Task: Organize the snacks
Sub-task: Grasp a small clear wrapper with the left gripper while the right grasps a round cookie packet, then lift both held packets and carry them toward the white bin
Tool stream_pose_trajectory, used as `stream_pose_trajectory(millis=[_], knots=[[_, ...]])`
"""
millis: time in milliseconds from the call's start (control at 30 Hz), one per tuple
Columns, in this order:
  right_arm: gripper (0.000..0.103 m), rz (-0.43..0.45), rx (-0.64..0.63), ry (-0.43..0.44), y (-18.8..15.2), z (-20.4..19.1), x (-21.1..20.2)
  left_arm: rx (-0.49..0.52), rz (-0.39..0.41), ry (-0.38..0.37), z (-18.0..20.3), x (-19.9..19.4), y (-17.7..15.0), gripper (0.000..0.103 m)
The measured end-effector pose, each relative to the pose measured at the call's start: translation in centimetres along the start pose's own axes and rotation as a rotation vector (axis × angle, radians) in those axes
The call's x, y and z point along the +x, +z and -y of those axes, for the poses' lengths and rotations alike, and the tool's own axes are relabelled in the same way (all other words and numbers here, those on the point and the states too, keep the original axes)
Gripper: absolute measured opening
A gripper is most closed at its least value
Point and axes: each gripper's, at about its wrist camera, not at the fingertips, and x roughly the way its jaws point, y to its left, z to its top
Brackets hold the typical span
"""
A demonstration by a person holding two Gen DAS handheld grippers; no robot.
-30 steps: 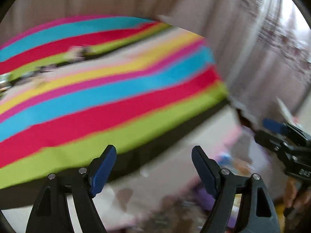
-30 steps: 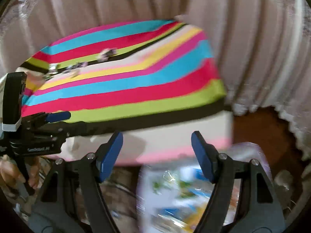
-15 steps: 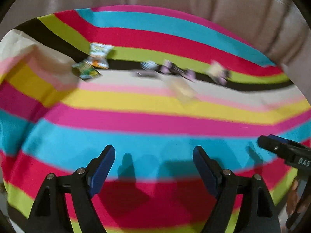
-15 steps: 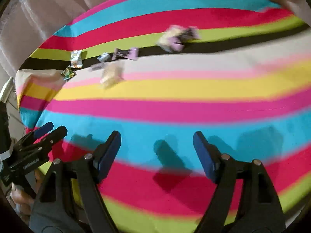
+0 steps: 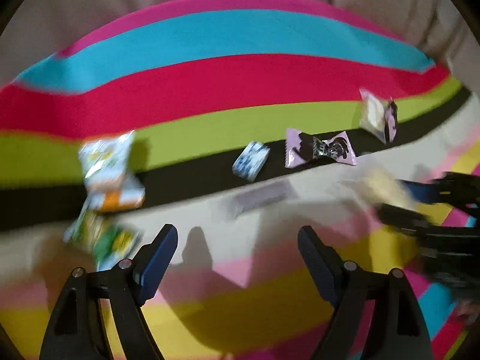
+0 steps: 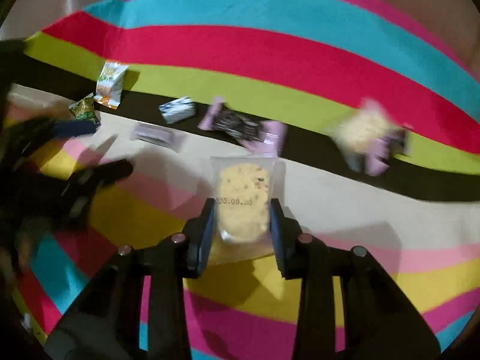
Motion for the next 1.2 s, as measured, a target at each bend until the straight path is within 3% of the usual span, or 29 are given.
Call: stream_pose_trajectory(millis=[67,200,267,300,333,433,533,667,800,933,1133,1200], knots=[[0.039,-0.007,0.072,0.043,-2.2,2.4,-1.7,0.073,-0.010,-0.007,0.3,1.7,1.3,0.083],[0.039,-0.018,0.129,0.041,-5.6,5.0,-4.3,0.129,-0.030,-0.123,0.2,3.4,2.8,0.083],[0.039,-0.012,0.188,0.043,-7.4,6.1,-6.1,0.065,-0.071,-0.184,-0.1,3.3,3.1,0.054],[0.039,-0.006,0.217,0.040,-8.2,6.4,-7.1,0.083,-0.090,-0.174,0.6,2.7,2.9,0.023],[0.039,-0.001,0.234,0.040,-8.7,6.8,-8.0,0.080,-0.108,-0.174,1.5,1.9,2.2,0.023],[0.039,0.032,0.281,0.046,-10.7,7.5,-11.4,0.029,-0.069,-0.195,3.7,-1.5,-1.4,0.023],[0.039,0.041,0.275,0.046,-12.7,7.1,-14.5,-0.092,-0.015,-0.200,6.3,-6.5,-6.3,0.023],[0.039,0.049,0.270,0.055,-15.0,5.5,-17.8,-0.197,0.164,-0.165,10.0,-15.2,-11.8,0.023],[0.039,0.104,0.276,0.074,-16.8,3.1,-22.7,-0.146,0.290,-0.122,12.8,-22.2,-14.0,0.023],[0.039,0.258,0.243,0.067,-17.0,0.9,-30.1,-0.092,0.464,-0.101,14.2,-29.9,-13.2,0.023],[0.039,0.599,0.181,0.002,-16.5,-1.4,-44.6,-0.025,0.782,-0.111,15.8,-43.2,-11.9,0.023],[0.039,0.684,0.157,-0.024,-16.7,-2.1,-48.6,-0.006,0.836,-0.104,16.8,-46.4,-12.5,0.023]])
